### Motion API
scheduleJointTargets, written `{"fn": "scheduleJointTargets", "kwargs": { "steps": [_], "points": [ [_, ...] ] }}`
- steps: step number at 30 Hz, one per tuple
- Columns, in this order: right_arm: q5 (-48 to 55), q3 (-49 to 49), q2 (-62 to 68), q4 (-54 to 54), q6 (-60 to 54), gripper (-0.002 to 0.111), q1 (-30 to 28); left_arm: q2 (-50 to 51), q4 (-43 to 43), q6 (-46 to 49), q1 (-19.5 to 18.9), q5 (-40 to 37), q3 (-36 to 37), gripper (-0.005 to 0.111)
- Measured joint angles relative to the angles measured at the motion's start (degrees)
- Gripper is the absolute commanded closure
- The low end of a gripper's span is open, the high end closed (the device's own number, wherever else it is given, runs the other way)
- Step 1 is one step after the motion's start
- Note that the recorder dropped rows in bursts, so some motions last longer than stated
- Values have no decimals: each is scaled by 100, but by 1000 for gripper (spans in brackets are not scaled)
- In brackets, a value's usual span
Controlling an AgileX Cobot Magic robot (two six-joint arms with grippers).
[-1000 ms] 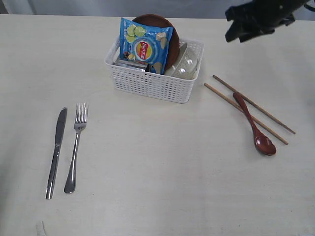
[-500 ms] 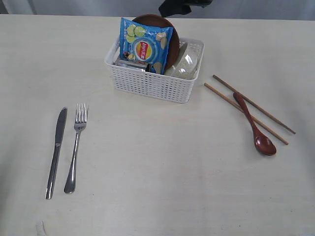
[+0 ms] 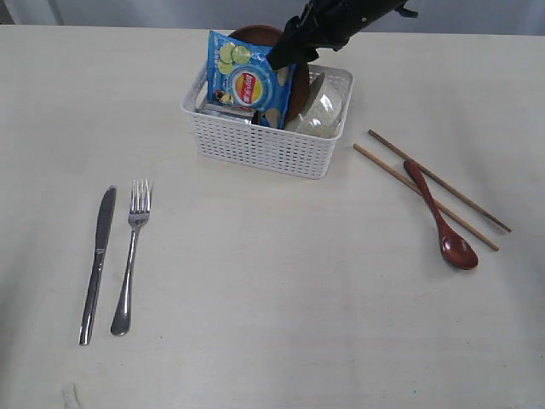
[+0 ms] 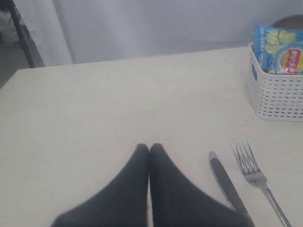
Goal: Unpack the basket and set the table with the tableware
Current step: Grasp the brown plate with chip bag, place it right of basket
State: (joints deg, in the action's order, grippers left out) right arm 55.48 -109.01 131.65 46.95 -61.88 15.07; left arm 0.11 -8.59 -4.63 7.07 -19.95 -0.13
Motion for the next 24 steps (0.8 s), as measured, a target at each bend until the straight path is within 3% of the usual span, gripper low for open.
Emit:
{"fn": "scheduleJointTargets", "kwargs": {
  "steps": [3, 6, 7, 9, 19, 24],
  "points": [
    [130, -9, 11, 0, 0, 56, 0, 0, 0, 0, 0, 0, 0, 107],
    [186, -9, 11, 11, 0, 76, 0, 0, 0, 0, 0, 0, 0, 107],
    [212, -9, 11, 11, 0, 91, 0, 0, 0, 0, 0, 0, 0, 107],
    [273, -9, 11, 11, -4, 108, 0, 0, 0, 0, 0, 0, 0, 107],
    [442, -538, -273, 74, 431, 109, -178, 0, 0, 0, 0, 0, 0, 107],
    [470, -916, -589, 241, 1414, 109, -1062, 0, 0, 0, 0, 0, 0, 107]
  ]
}}
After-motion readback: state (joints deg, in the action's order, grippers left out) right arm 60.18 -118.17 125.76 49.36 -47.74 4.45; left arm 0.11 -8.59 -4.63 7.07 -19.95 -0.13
